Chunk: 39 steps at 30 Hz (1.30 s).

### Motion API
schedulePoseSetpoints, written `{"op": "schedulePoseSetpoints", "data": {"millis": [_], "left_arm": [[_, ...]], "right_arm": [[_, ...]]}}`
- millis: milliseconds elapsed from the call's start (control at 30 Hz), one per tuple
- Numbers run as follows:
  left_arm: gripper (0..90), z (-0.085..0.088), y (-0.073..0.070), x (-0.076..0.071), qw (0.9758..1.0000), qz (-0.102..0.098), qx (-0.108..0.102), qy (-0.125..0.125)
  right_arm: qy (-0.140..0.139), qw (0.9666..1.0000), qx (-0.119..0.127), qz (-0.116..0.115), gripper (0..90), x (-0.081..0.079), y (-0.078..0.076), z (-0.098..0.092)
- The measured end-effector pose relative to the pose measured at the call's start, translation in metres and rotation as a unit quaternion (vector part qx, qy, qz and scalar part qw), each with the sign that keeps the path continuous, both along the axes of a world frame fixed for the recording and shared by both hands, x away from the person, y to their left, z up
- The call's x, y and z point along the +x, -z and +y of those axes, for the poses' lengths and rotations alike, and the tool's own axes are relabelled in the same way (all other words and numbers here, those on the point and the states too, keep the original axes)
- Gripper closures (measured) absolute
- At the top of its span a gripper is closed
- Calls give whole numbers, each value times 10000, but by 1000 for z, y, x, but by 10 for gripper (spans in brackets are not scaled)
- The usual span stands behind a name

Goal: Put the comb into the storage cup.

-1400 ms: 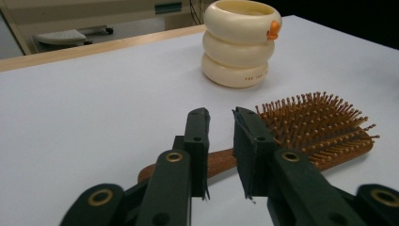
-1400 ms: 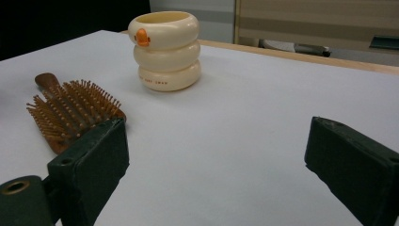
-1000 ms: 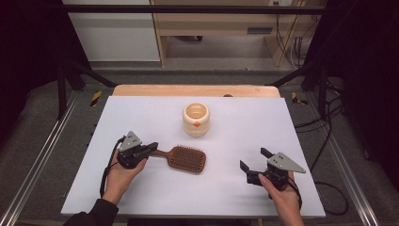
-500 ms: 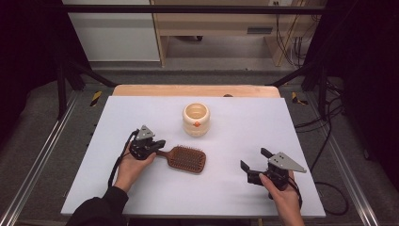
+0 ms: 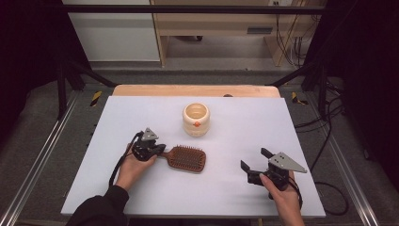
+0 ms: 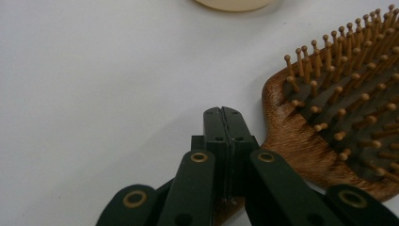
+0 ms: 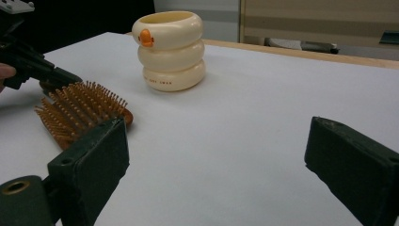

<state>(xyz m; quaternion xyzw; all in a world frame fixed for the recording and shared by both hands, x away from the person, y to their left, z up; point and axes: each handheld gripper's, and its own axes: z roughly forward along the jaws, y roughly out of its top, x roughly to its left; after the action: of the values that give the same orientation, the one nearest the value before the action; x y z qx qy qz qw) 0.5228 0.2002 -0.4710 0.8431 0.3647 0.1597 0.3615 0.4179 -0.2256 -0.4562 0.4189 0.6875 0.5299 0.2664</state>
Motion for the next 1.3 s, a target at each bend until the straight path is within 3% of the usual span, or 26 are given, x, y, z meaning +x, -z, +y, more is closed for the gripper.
{"op": "schedulePoseSetpoints", "data": {"millis": [133, 933, 1300], "left_arm": [[900, 0, 0, -5, 10000, 41, -35, 38], [900, -1, 1, -40, 9991, 289, 205, 253], [900, -4, 1, -49, 9990, 348, 162, 242]], "right_arm": [[-12, 10000, -9, 1, 71, 0, 1, -1], [-17, 10000, -4, -2, 72, -1, -1, 1], [-63, 10000, -48, 0, 72, -1, -1, 2]]}}
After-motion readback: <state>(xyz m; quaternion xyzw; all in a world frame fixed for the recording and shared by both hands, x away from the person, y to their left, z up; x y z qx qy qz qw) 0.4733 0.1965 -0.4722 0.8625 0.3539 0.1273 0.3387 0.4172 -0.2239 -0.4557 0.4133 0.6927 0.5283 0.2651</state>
